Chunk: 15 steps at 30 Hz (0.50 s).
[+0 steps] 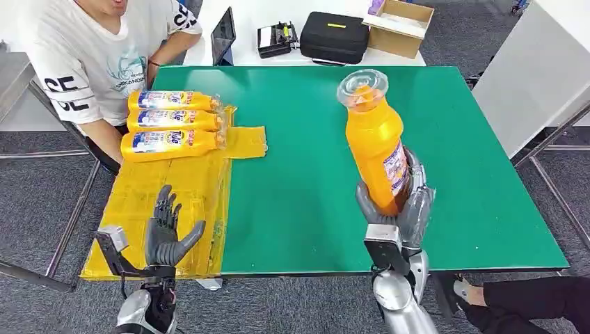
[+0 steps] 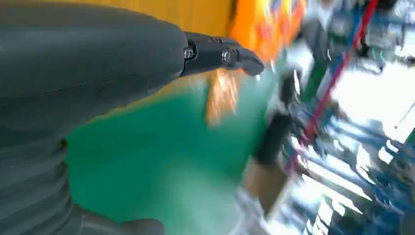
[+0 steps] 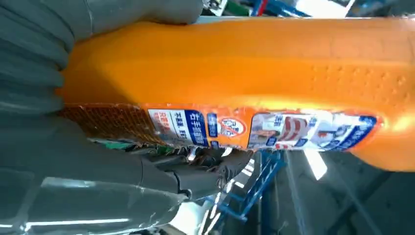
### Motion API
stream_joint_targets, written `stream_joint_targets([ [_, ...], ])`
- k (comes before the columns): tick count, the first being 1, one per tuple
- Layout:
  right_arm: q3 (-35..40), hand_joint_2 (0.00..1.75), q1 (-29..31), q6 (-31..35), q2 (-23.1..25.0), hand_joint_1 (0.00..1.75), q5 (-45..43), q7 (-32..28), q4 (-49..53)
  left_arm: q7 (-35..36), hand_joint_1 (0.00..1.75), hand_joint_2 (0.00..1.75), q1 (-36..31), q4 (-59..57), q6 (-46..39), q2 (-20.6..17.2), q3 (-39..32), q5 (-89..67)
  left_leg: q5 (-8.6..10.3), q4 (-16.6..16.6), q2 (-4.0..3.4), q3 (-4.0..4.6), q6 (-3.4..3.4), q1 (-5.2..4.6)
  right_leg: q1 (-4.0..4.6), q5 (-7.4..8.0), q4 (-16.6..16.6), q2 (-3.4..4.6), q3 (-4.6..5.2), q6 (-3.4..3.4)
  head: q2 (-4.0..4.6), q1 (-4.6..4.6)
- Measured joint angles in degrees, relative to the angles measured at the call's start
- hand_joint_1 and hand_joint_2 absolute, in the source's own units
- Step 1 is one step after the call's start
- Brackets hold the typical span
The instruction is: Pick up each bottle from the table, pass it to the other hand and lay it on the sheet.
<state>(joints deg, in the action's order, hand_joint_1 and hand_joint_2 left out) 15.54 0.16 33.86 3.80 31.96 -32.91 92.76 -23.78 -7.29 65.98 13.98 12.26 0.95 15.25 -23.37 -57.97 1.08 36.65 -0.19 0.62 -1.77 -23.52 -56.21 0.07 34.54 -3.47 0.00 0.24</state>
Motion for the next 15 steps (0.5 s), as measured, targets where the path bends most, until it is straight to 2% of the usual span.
stream_joint_targets([
  [6, -1.6, 1.75, -1.3, 0.0, 2.3, 1.75, -0.4, -2.1, -0.8, 1.2, 0.00, 1.75, 0.7, 2.1, 2.0, -1.1, 3.8, 2.9, 0.01, 0.0, -0.02, -0.02, 0.02, 0.03, 0.06, 0.00, 0.0, 0.01, 0.02, 0.01, 0.00, 0.00],
  [9, -1.8, 1.75, -1.4, -0.9, 2.8, 1.75, -0.3, -1.7, -1.3, 2.4, 0.00, 1.75, 1.0, 2.5, 6.1, -1.7, 4.9, 6.7, 0.01, 0.0, -0.01, -0.01, 0.02, 0.03, 0.05, 0.00, 0.0, 0.00, 0.00, 0.01, 0.00, -0.02],
  [12, -1.9, 1.75, -1.5, -4.2, 4.0, 1.75, -1.6, -4.0, -5.9, 3.3, 0.00, 1.75, 1.7, 3.0, 13.5, -3.3, 7.4, 11.9, 0.00, 0.0, -0.03, -0.01, 0.02, 0.03, 0.04, 0.00, 0.0, 0.01, 0.01, 0.01, 0.00, -0.02],
  [15, -1.1, 1.75, -1.5, -5.6, 5.8, 1.75, -1.1, -6.4, -12.3, 3.6, 0.00, 1.75, 2.4, 3.4, 15.8, -4.8, 10.5, 13.2, 0.00, 0.0, -0.01, 0.00, 0.02, 0.03, 0.05, -0.01, 0.0, 0.00, 0.02, 0.01, 0.00, 0.00],
])
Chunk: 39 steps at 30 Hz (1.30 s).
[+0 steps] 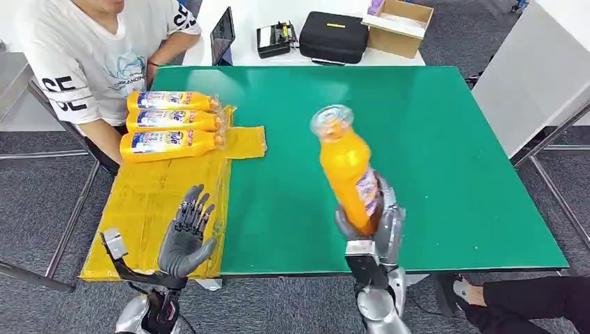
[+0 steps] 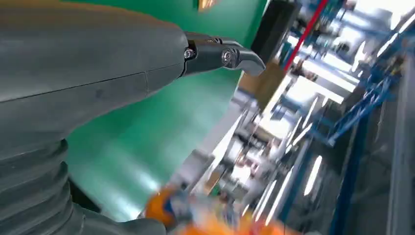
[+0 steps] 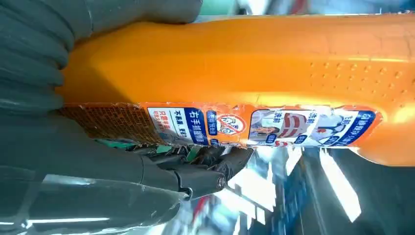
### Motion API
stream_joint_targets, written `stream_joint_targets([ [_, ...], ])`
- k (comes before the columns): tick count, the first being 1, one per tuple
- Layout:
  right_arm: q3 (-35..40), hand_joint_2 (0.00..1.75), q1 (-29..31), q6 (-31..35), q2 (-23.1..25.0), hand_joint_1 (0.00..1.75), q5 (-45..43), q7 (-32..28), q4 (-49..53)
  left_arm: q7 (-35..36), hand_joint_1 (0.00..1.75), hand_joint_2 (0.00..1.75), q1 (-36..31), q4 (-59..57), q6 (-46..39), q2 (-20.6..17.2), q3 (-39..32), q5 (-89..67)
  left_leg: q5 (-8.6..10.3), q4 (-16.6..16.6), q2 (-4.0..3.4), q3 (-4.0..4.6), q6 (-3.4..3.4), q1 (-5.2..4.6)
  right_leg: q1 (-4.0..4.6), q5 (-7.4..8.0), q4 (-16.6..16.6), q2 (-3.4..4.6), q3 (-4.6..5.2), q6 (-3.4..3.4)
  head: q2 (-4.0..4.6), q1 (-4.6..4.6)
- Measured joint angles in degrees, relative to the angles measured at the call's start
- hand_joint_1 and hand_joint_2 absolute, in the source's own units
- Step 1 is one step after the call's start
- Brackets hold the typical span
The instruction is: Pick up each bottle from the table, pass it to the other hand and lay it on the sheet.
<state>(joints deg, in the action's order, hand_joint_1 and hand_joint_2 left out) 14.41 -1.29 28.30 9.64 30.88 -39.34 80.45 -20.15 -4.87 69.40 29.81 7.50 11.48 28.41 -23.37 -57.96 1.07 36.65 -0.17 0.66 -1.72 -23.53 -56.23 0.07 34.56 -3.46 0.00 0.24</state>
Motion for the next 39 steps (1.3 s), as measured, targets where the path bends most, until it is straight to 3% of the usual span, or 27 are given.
stream_joint_targets([
  [12, 10.6, 1.75, 4.0, 0.3, 4.3, 1.75, 2.3, -0.5, -20.5, -0.2, 0.00, 1.75, -0.2, -1.7, 1.0, -2.2, 7.1, 1.7, 0.01, 0.0, 0.02, 0.00, 0.01, 0.03, -0.01, -0.02, 0.0, 0.00, 0.01, -0.01, 0.00, 0.00],
  [39, 21.5, 1.75, 10.1, -3.2, 6.2, 1.75, 7.2, 0.8, -34.8, 0.3, 0.00, 1.75, -1.1, -6.1, -0.2, -3.1, 9.0, 2.2, 0.01, 0.0, 0.00, 0.00, 0.01, 0.02, 0.00, -0.02, 0.0, 0.00, 0.05, 0.00, 0.00, 0.00],
])
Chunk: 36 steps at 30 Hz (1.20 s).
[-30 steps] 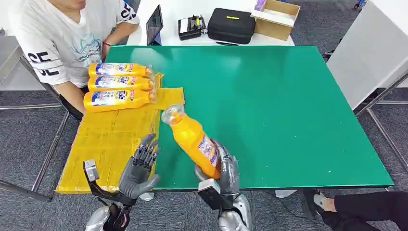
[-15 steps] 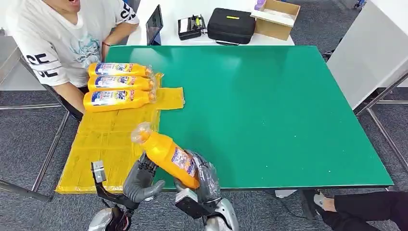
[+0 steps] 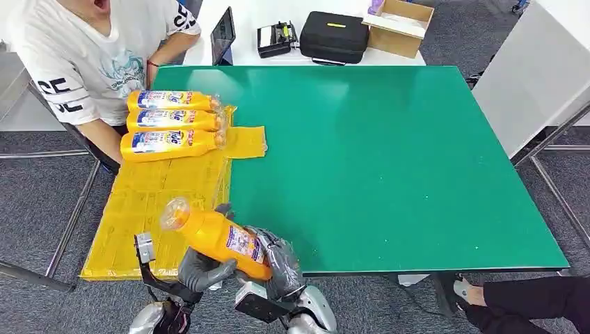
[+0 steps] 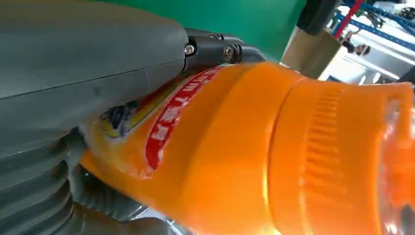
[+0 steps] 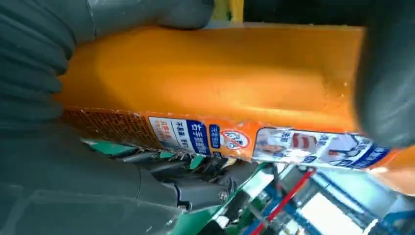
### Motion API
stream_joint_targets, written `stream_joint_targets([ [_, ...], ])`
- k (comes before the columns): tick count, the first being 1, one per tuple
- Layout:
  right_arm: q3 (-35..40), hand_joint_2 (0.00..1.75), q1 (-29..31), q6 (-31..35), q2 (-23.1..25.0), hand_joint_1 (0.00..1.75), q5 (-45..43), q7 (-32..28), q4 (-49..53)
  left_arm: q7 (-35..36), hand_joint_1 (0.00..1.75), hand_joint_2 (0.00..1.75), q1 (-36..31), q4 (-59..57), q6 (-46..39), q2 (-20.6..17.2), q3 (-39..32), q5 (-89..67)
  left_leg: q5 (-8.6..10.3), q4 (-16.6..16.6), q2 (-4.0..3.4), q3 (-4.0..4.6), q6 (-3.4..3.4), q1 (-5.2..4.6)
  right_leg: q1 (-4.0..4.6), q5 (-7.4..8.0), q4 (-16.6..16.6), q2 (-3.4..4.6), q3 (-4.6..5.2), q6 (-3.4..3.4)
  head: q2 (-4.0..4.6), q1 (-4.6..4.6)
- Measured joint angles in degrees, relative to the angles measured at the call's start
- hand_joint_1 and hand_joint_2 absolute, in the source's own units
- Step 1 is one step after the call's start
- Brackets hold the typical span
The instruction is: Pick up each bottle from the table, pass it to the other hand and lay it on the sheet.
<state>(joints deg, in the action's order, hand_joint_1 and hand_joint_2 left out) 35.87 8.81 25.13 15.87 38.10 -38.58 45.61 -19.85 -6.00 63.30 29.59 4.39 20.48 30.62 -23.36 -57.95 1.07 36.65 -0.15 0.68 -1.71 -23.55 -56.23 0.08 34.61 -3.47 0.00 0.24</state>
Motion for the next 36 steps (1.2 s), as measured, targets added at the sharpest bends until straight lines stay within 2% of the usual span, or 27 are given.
stream_joint_targets([
  [19, 4.2, 1.75, 1.4, -1.9, 0.0, 1.75, -0.3, 0.7, -3.0, -0.6, 0.00, 1.75, -0.2, -1.7, -0.6, 0.1, -0.9, 1.1, 0.00, 0.0, -0.06, -0.01, 0.00, 0.00, 0.00, 0.00, 0.0, 0.01, 0.03, 0.00, 0.00, 0.00],
  [20, 4.3, 1.75, 1.4, -1.9, 0.0, 1.75, -0.4, 0.7, -3.0, -0.6, 1.75, 1.75, -0.2, -1.7, -0.6, 0.1, -0.9, 1.1, 0.00, 0.0, -0.06, -0.01, 0.00, 0.00, 0.00, 0.00, 0.0, 0.01, 0.03, 0.00, 0.00, 0.00],
  [31, 6.5, 1.75, 2.2, -3.1, 0.0, 1.75, -1.9, 2.5, -3.9, -1.2, 1.75, 1.75, 2.3, 2.2, -2.4, 2.5, -3.4, 2.5, 0.00, 0.0, -0.17, -0.04, 0.00, 0.00, 0.00, 0.03, 0.0, 0.02, 0.04, 0.02, 0.00, 0.00],
  [32, 6.6, 1.75, 2.3, -3.1, 0.0, 1.69, -1.9, 2.7, -3.9, -1.2, 1.75, 1.75, 2.5, 2.6, -2.6, 2.6, -3.6, 2.5, 0.00, 0.0, -0.17, -0.04, 0.00, 0.00, 0.00, 0.03, 0.0, 0.02, 0.03, 0.02, 0.00, 0.02],
  [33, 6.7, 1.75, 2.4, -3.0, 0.0, 1.55, -1.7, 2.9, -3.9, -1.1, 1.75, 1.75, 2.8, 3.1, -2.8, 2.7, -3.8, 2.4, 0.00, 0.0, -0.17, -0.04, 0.00, 0.00, 0.00, 0.03, 0.0, 0.02, 0.04, 0.02, 0.00, 0.00],
  [34, 6.9, 1.75, 2.5, -2.9, 0.0, 1.27, -1.4, 3.1, -3.9, -0.9, 1.75, 1.75, 2.9, 3.5, -3.1, 2.8, -4.0, 2.0, 0.00, 0.0, -0.18, -0.04, 0.00, 0.00, 0.00, 0.03, 0.0, 0.02, 0.04, 0.02, 0.00, 0.00],
  [35, 6.9, 1.75, 2.7, -2.8, 0.1, 0.10, -1.2, 3.3, -3.9, -0.8, 1.75, 1.75, 3.0, 3.8, -3.2, 2.8, -4.1, 1.6, 0.00, 0.0, -0.17, -0.04, 0.00, 0.00, 0.00, 0.03, 0.0, 0.02, 0.05, 0.02, 0.00, 0.02],
  [36, 7.0, 1.75, 2.8, -2.6, 0.1, 0.00, -1.1, 3.4, -3.9, -0.8, 1.75, 1.75, 3.0, 4.3, -3.6, 2.8, -4.2, 1.1, 0.00, 0.0, -0.17, -0.04, 0.00, 0.00, 0.00, 0.03, 0.0, 0.02, 0.03, 0.02, 0.00, 0.00],
])
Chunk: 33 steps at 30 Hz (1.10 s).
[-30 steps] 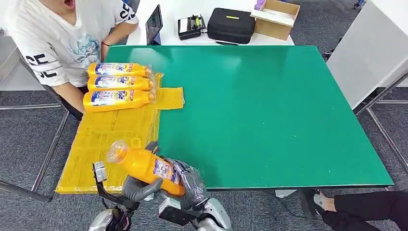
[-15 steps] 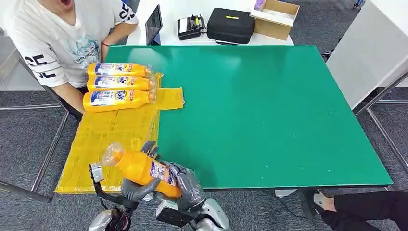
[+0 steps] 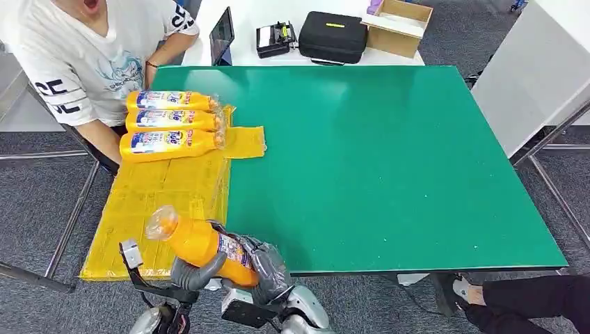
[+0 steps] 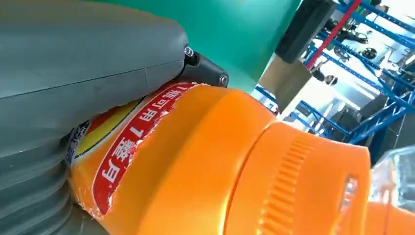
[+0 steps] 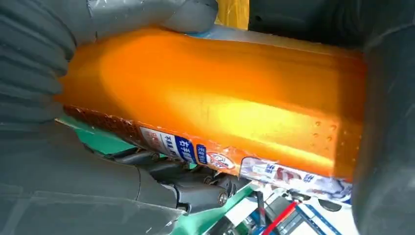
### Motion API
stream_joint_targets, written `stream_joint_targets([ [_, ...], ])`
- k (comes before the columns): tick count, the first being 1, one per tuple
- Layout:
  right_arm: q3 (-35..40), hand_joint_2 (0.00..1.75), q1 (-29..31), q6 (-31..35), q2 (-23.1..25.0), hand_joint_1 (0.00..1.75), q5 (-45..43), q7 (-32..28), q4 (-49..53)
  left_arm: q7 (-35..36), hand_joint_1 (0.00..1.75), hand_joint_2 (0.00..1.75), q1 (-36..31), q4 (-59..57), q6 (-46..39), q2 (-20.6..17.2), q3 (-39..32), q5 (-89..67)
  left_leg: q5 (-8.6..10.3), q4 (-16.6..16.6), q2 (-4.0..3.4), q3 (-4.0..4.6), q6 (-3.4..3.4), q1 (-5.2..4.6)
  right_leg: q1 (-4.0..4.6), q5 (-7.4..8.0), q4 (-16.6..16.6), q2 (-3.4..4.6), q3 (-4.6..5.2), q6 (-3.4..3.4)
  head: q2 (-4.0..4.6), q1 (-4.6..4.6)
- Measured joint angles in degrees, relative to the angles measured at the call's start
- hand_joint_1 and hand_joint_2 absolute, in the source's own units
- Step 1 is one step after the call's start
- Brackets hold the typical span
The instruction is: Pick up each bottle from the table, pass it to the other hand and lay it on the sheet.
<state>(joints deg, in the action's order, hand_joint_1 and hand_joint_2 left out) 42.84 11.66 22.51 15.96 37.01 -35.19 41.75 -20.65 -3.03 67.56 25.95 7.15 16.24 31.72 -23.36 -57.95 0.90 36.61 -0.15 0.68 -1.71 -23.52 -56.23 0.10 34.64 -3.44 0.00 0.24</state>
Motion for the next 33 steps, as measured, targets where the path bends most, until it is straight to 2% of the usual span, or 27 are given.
stream_joint_targets([
  [4, 0.0, 1.75, 0.4, 3.0, 0.2, 0.00, 0.3, 0.5, 0.4, -0.3, 1.75, 1.75, -0.2, 1.7, -1.4, 0.2, -0.2, -1.9, 0.01, 0.0, 0.02, 0.02, 0.00, 0.00, 0.00, 0.00, 0.0, 0.00, -0.02, 0.00, 0.00, 0.00],
  [5, 0.0, 0.00, 0.4, 3.6, 0.2, 0.00, 0.1, 0.7, 0.7, -0.3, 1.75, 1.75, -0.3, 2.1, -1.7, 0.3, -0.2, -2.3, 0.01, 0.0, 0.02, 0.02, 0.00, 0.00, 0.00, 0.01, 0.0, 0.00, -0.02, -0.01, 0.00, 0.02],
  [9, -0.3, 0.00, 0.5, 4.9, 0.3, 0.00, -2.3, 1.0, 4.0, -0.8, 1.75, 1.75, -0.8, 4.3, -4.3, 0.7, -0.5, -4.2, 0.02, 0.0, 0.03, 0.03, -0.01, 0.00, -0.01, 0.01, 0.0, -0.01, -0.01, -0.01, 0.00, 0.00],
  [13, -2.7, 0.00, 0.0, 4.5, 0.3, 0.00, -8.9, 0.8, 14.0, -2.4, 1.75, 1.75, -2.3, 6.7, -12.1, 0.9, -2.2, -8.9, 0.03, 0.0, 0.03, 0.02, 0.00, 0.00, 0.00, 0.03, 0.0, 0.00, -0.01, 0.00, 0.00, 0.00],
  [17, -4.0, 0.00, -0.8, 3.5, 0.1, 0.00, -9.9, 1.1, 21.0, -2.7, 1.75, 1.75, -3.6, 8.1, -13.3, 0.9, -3.9, -9.9, 0.04, 0.0, 0.04, 0.01, 0.00, 0.00, 0.01, 0.03, 0.0, -0.01, -0.03, 0.00, 0.00, 0.00],
  [24, -4.6, 0.00, -1.7, 4.1, 0.0, 0.00, -12.1, -0.2, 25.9, -4.0, 1.75, 1.75, -4.2, 8.8, -16.2, 1.0, -4.9, -12.2, 0.03, 0.0, 0.02, 0.04, 0.00, 0.00, -0.01, 0.02, 0.0, -0.01, 0.02, 0.00, 0.00, 0.00],
  [26, -5.2, 0.00, -2.3, 4.4, -0.2, 0.00, -14.8, -2.0, 28.2, -7.3, 1.75, 1.75, -5.2, 9.0, -22.3, 1.0, -5.6, -18.4, 0.04, 0.0, 0.03, 0.05, -0.01, 0.00, 0.00, 0.03, 0.0, -0.01, 0.04, 0.00, 0.00, 0.00],
  [28, -5.8, 0.00, -3.2, 5.2, -0.4, 0.00, -17.4, -3.8, 32.2, -12.0, 1.75, 1.75, -7.3, 9.2, -35.5, 0.8, -6.3, -33.4, 0.06, 0.0, 0.05, 0.07, -0.01, 0.00, 0.01, 0.04, 0.0, -0.02, 0.03, -0.01, 0.00, -0.02],
  [30, -6.2, 0.00, -3.8, 6.2, -0.4, 0.00, -19.5, -4.5, 36.4, -12.2, 1.75, 1.75, -10.5, 9.0, -47.1, 0.0, -7.3, -52.4, 0.11, 0.0, 0.10, 0.07, 0.02, 0.01, 0.01, 0.04, 0.0, -0.03, 0.00, -0.01, 0.00, -0.02],
  [33, -6.4, 0.00, -4.1, 7.5, -0.4, 0.00, -20.9, -4.5, 41.3, -10.1, 1.75, 1.75, -16.1, 4.7, -54.8, -1.2, -9.1, -69.2, 0.12, 0.0, 0.13, 0.02, 0.03, 0.01, 0.01, 0.05, -0.1, -0.03, -0.05, -0.01, 0.00, -0.02],
])
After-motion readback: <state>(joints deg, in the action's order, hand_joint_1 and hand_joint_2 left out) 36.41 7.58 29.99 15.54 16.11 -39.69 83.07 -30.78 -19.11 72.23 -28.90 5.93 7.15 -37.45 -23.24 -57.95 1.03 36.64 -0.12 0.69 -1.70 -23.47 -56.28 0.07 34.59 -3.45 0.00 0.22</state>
